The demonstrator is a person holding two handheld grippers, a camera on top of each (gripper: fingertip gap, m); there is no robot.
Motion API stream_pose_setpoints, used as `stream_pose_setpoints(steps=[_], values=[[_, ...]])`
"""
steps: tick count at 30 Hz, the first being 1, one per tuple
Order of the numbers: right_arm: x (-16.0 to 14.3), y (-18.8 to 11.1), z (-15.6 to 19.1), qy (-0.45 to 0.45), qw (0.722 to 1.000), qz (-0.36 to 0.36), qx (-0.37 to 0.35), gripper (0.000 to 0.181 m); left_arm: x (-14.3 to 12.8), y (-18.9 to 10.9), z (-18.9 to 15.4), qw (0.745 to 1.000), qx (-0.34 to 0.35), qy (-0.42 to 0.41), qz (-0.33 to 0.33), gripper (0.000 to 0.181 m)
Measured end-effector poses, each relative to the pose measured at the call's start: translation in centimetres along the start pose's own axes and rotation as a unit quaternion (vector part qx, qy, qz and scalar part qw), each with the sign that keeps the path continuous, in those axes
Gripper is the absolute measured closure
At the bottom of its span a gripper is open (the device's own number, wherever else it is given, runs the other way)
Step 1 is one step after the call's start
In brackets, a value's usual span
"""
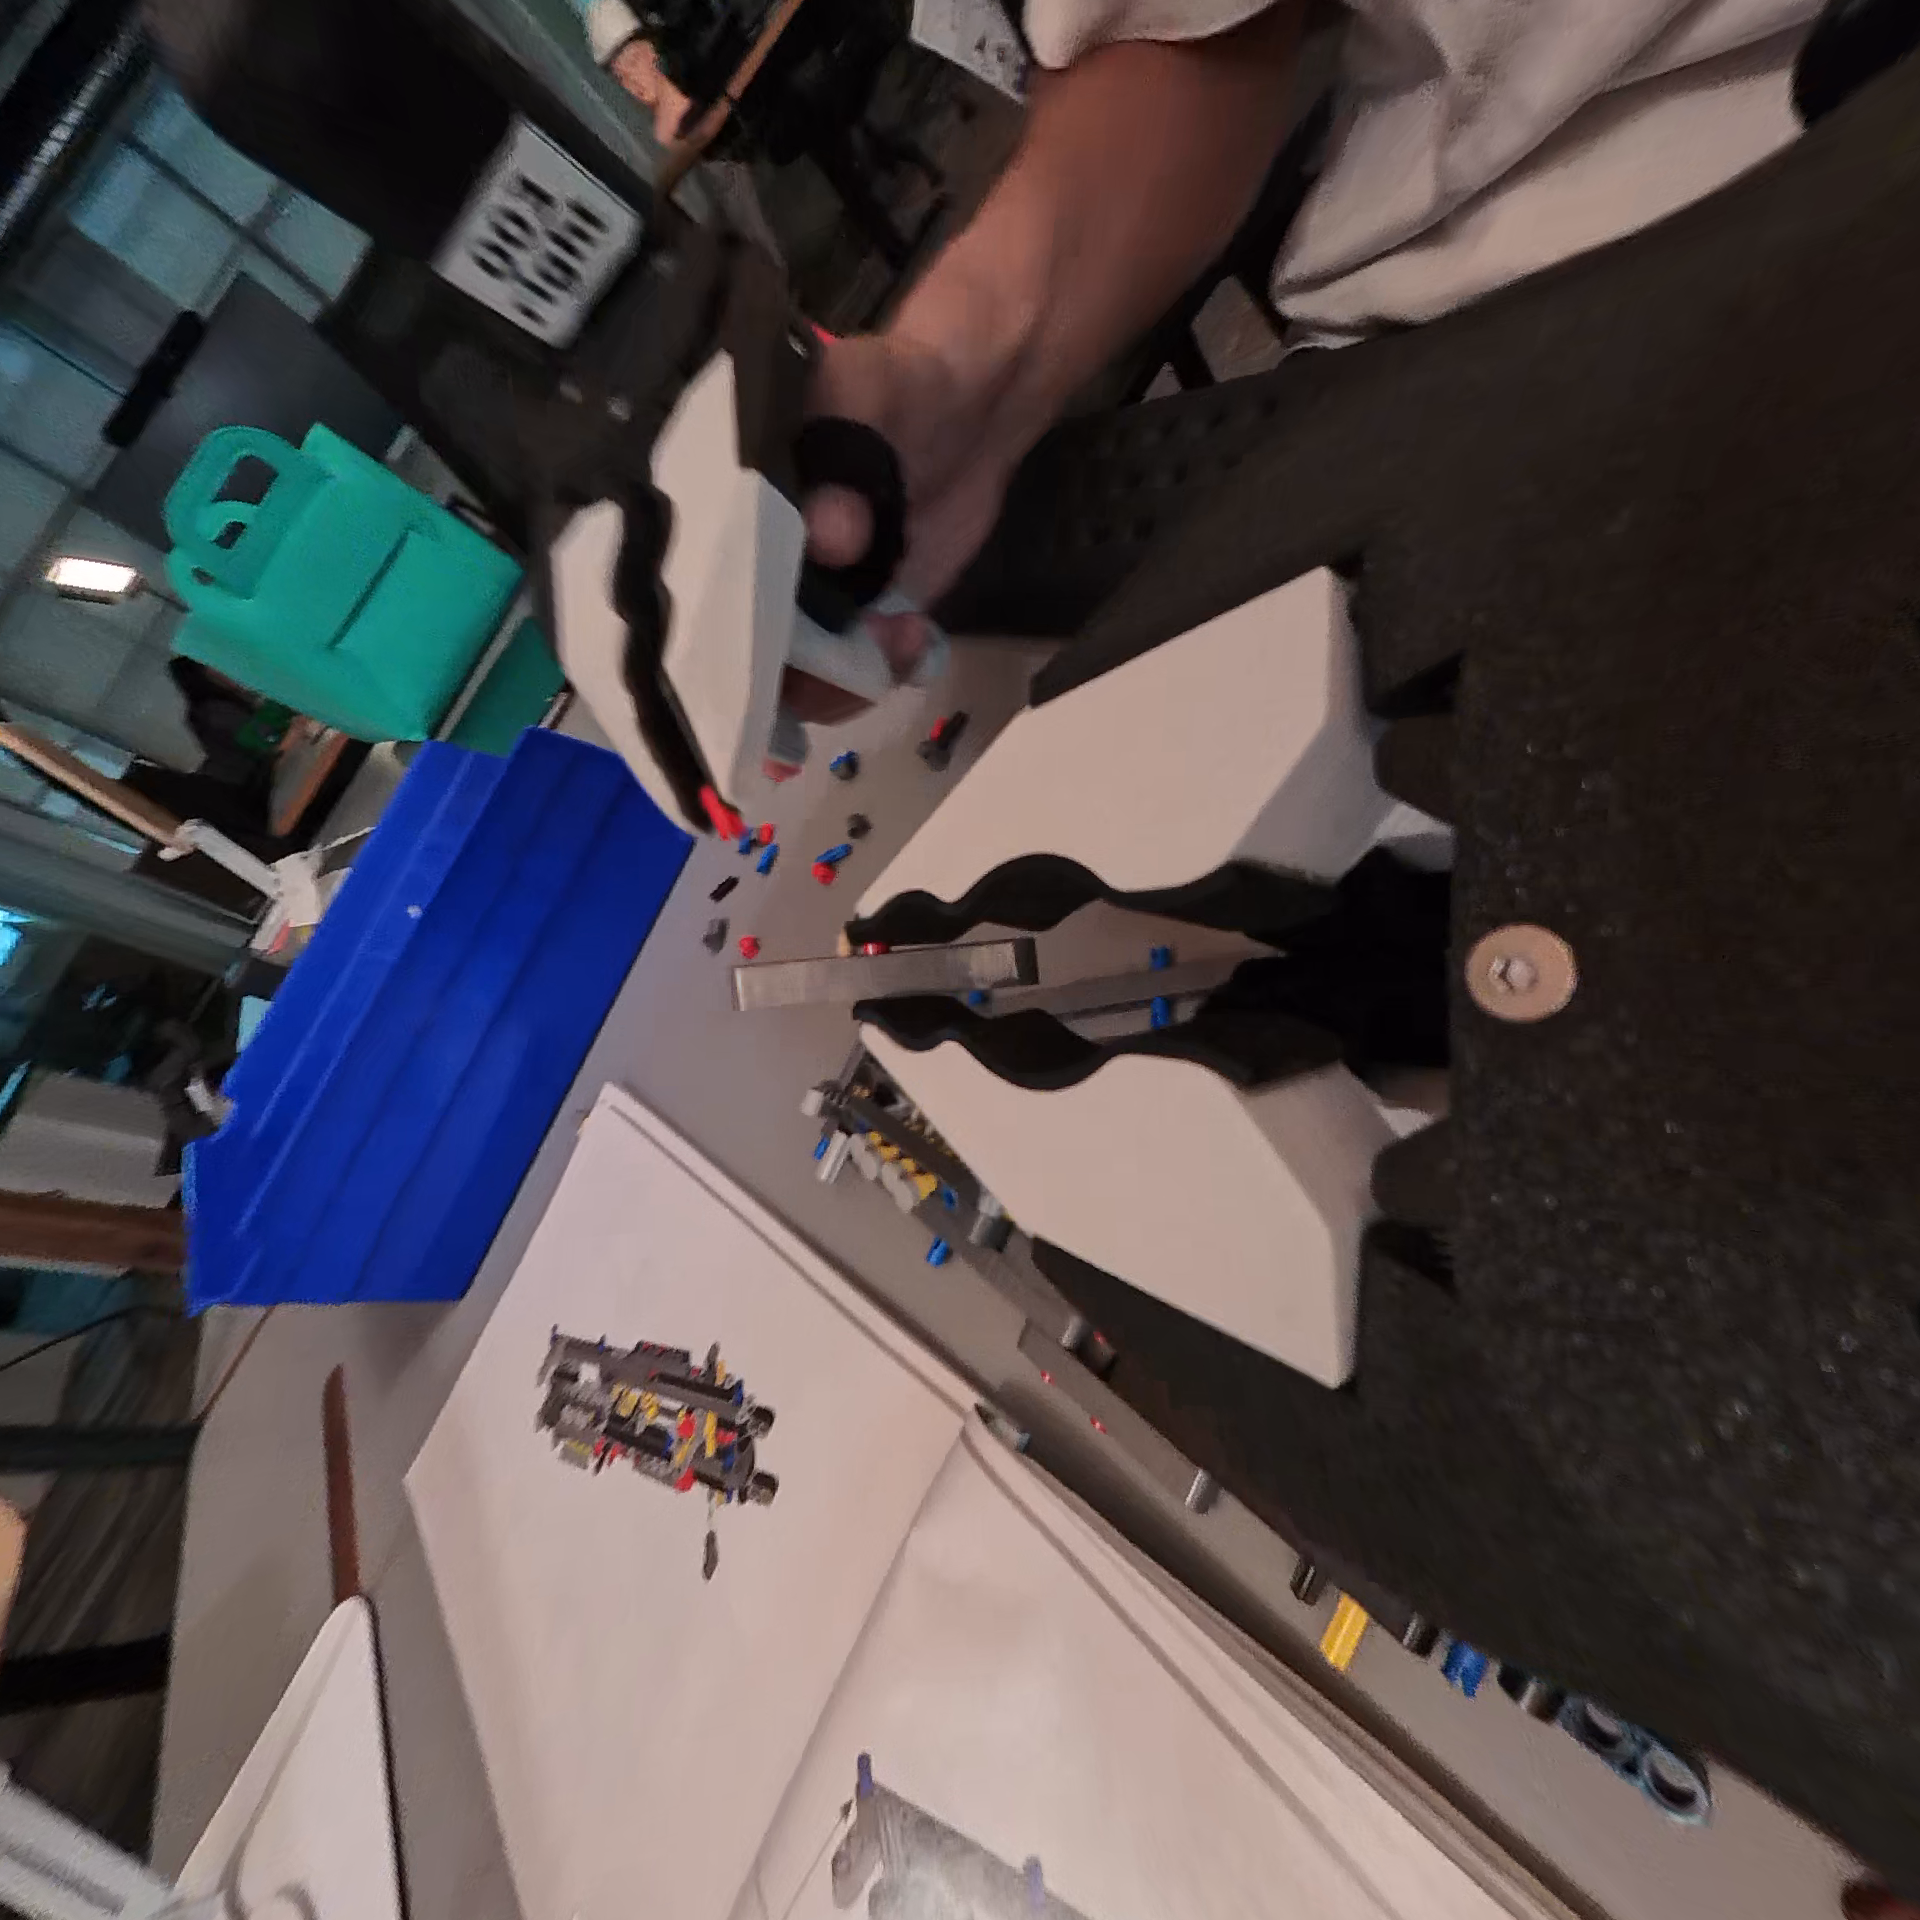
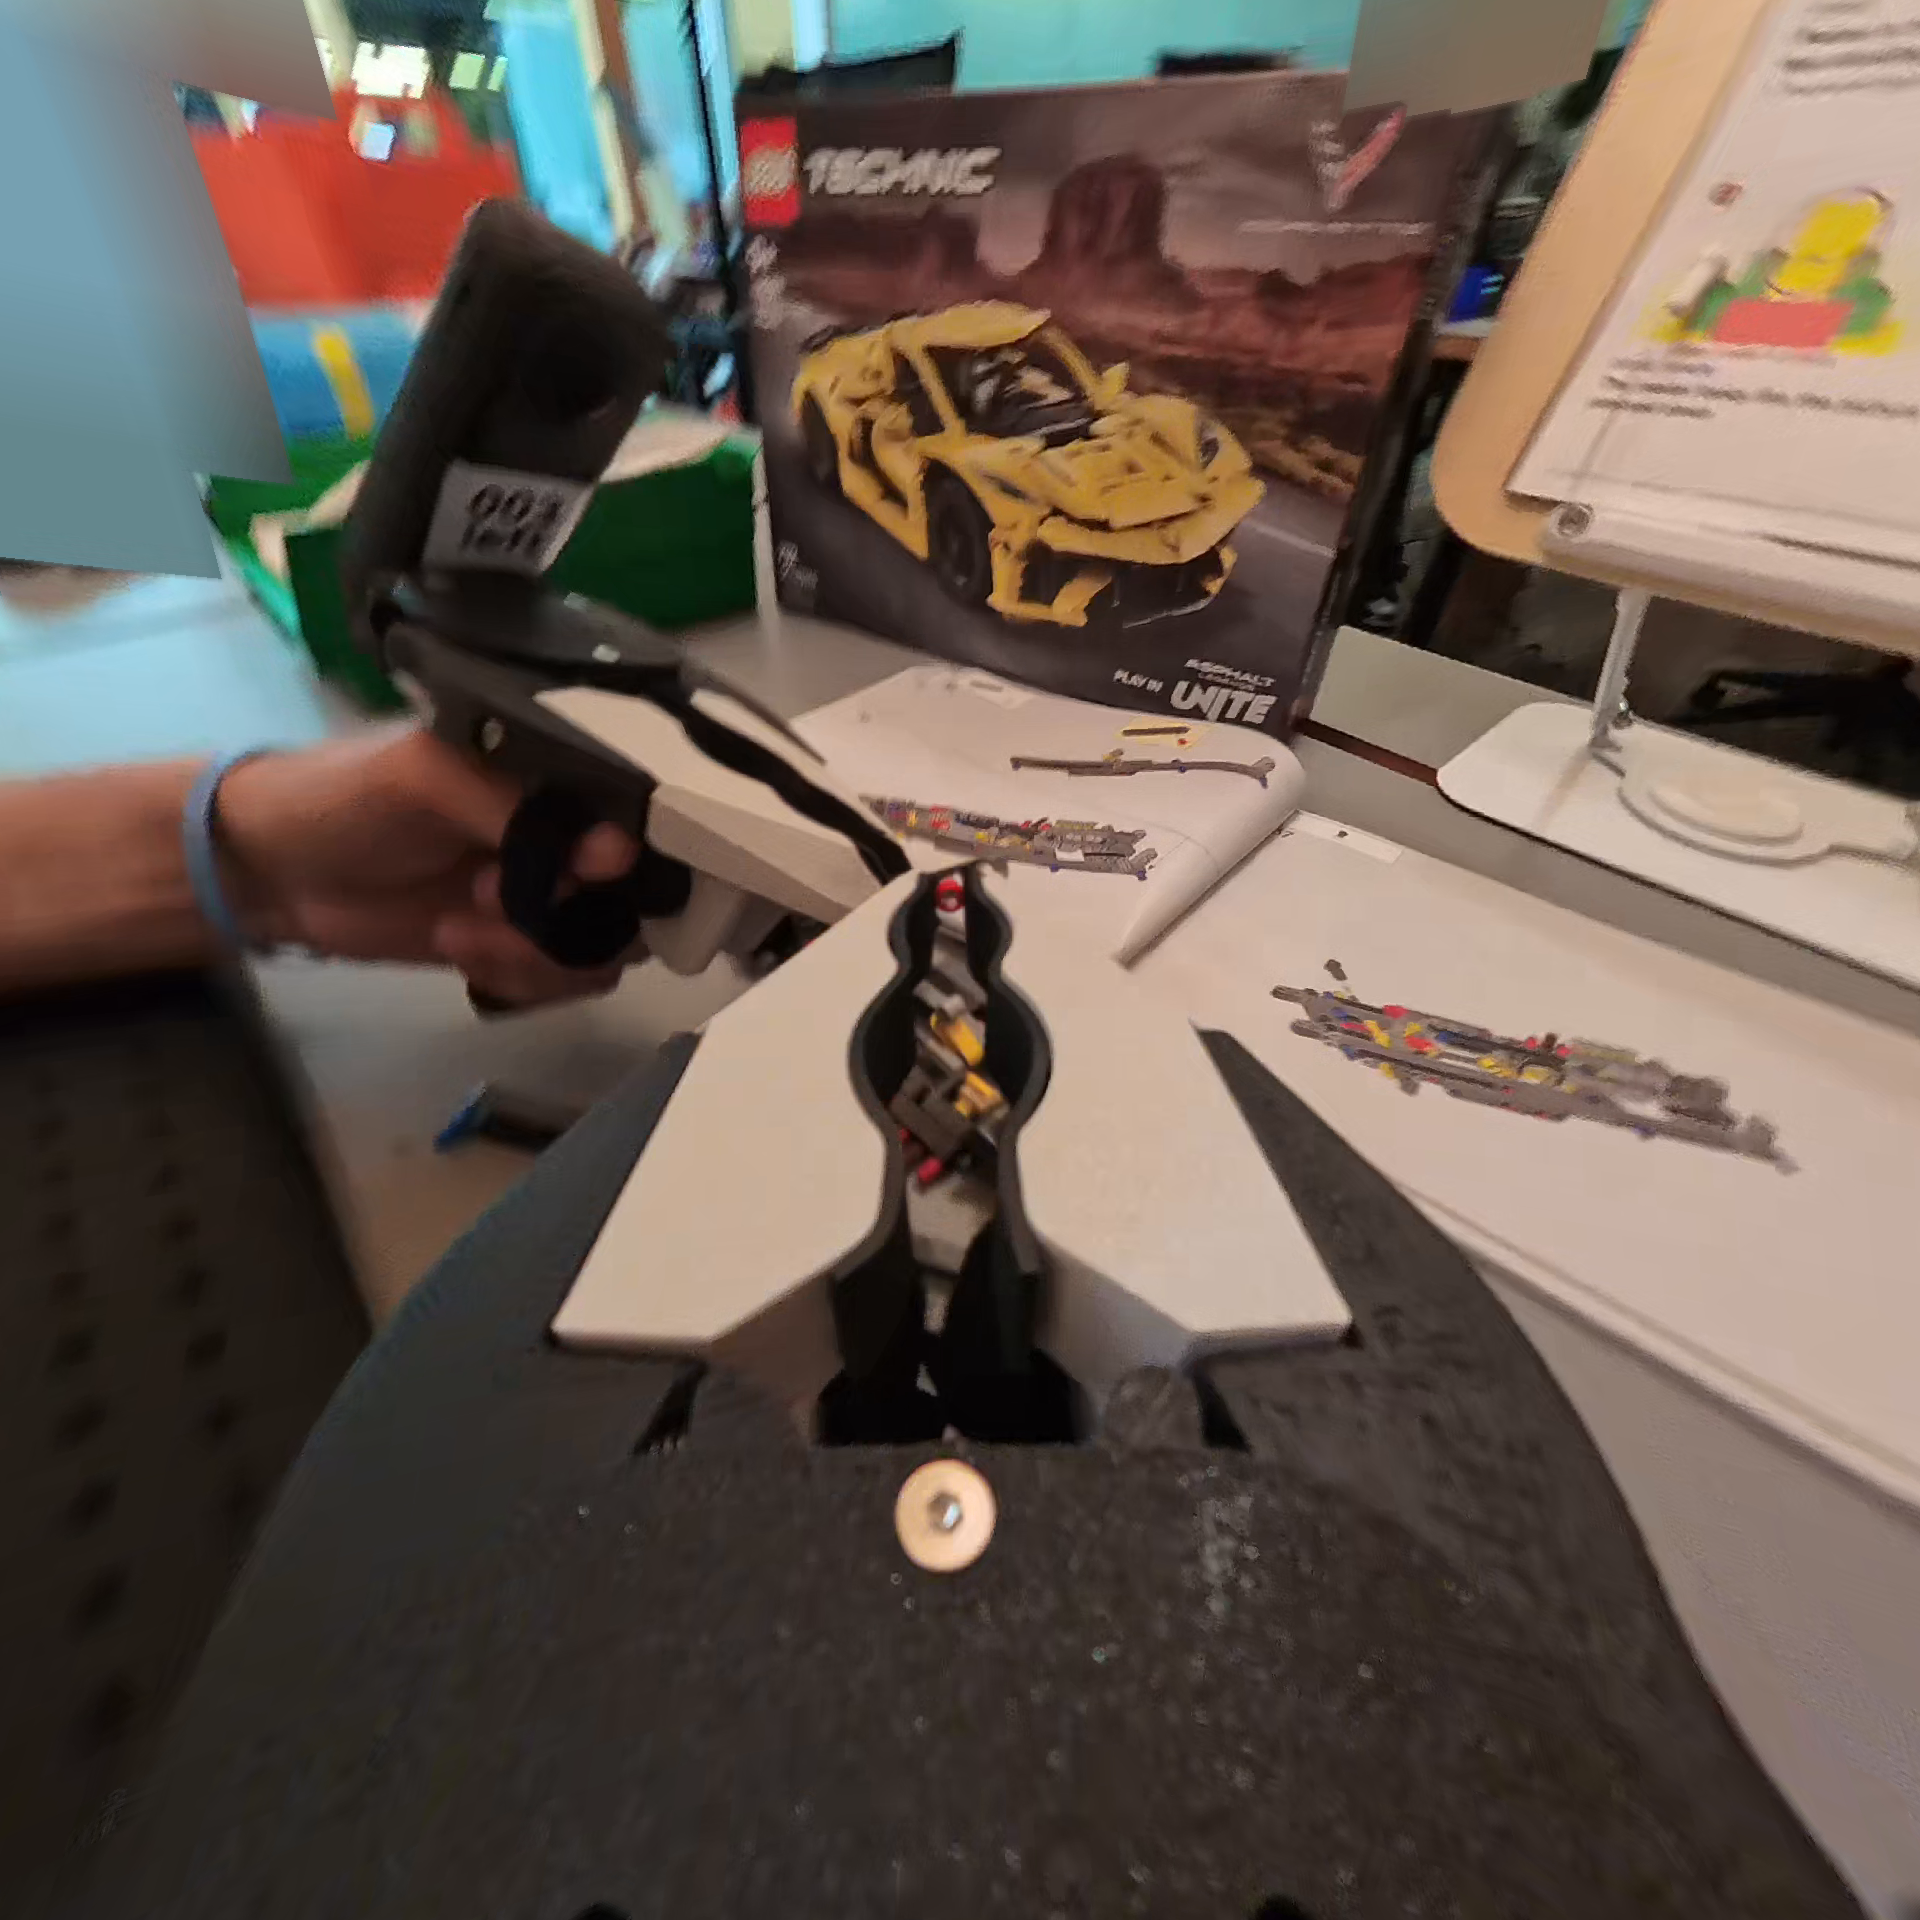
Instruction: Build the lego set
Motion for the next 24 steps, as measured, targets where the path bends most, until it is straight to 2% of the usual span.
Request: stream_pose_setpoints(steps=[3, 5, 8, 12, 16, 24], values=[[-0.8, 1.6, 0.9, 0.088, 0.995, -0.042, -0.001, 0.179, 0.3, -0.4, 0.2, 0.999, 0.023, 0.009, -0.026, 0.173], [-0.6, 2.1, 1.4, 0.101, 0.993, -0.056, -0.014, 0.178, 0.4, -0.6, 0.3, 0.998, 0.045, 0.021, -0.037, 0.173], [0.1, 2.2, 1.9, 0.079, 0.994, -0.060, -0.048, 0.179, 0.7, -0.8, 0.0, 0.996, 0.062, 0.038, -0.058, 0.173], [-0.2, 2.4, 2.8, 0.069, 0.995, -0.043, -0.056, 0.178, 0.8, -0.7, -0.3, 0.993, 0.083, 0.059, -0.056, 0.173], [0.0, 2.3, 3.0, 0.026, 0.993, -0.065, -0.092, 0.178, 0.7, -0.5, -0.4, 0.994, 0.072, 0.054, -0.055, 0.173], [-0.2, 2.1, 3.3, -0.019, 0.991, -0.088, -0.103, 0.178, 1.0, -0.8, -0.8, 0.995, 0.029, 0.063, -0.069, 0.173]])
Point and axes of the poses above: each gripper's, where its closed fingertips meet, y out along the fingers, x out of its top, z = x × y across the jaws, the point moved 10 cm from there along -y, back along the fingers, and after that the axes turned 11 degrees about -x, right-handed, at the moved point
